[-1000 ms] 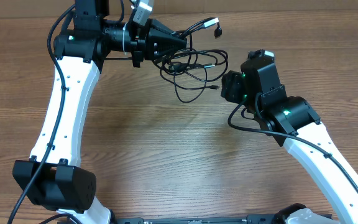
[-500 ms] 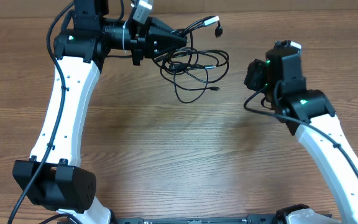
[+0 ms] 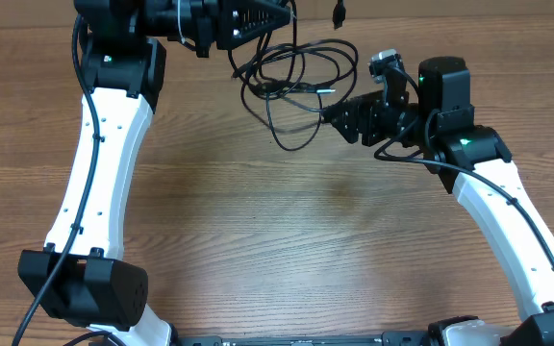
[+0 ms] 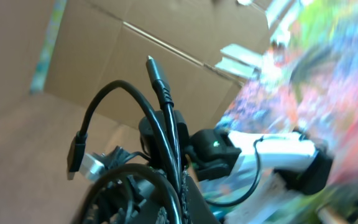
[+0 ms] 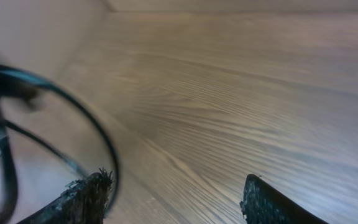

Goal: Untangle cables

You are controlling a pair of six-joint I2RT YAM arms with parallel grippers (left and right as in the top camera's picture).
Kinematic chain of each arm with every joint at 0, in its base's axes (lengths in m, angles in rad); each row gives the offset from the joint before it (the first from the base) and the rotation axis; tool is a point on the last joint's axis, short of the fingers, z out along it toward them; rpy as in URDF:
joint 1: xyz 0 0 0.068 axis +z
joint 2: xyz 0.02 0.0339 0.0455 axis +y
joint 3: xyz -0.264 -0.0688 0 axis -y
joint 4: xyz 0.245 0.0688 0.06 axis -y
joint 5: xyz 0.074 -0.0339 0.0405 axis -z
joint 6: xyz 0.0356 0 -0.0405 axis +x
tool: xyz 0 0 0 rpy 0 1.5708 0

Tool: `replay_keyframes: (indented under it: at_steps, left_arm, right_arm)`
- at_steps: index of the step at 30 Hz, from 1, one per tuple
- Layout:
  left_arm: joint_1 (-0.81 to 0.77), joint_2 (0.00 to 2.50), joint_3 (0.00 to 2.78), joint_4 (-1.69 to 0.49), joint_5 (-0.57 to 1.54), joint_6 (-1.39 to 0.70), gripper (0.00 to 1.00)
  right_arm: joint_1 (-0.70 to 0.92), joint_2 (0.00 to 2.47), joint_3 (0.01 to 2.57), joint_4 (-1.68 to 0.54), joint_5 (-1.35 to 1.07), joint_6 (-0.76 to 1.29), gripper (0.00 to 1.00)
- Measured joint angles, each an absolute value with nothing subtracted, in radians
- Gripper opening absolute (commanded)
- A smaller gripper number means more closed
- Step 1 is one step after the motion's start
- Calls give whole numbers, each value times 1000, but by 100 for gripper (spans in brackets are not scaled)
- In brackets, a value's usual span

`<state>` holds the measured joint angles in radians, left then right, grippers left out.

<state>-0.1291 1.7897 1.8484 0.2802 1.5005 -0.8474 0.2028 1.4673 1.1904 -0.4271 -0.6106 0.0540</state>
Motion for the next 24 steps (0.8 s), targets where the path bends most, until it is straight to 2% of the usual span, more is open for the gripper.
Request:
replay_keyframes:
  at_steps: [4, 11, 18, 21, 24]
  left_arm:
    - [-115, 1790, 1848, 281, 1481, -995, 4]
    - [-106, 1790, 1848, 282, 1451, -1102, 4]
    - [-132, 1790, 1848, 283, 1426, -1157, 4]
    - [-138, 1790, 1848, 284, 1422, -1192, 4]
    - [-138, 1790, 1848, 284, 1409, -1236, 4]
  right_arm:
    - [202, 1467, 1190, -373, -717, 32, 69]
    - [202, 1467, 1190, -353, -857, 16, 68]
    - [202, 1467, 1190, -324, -887, 6, 59]
    - [203, 1467, 1190, -309, -889, 3, 50]
    - [202, 1468, 1190, -307, -894, 0, 47]
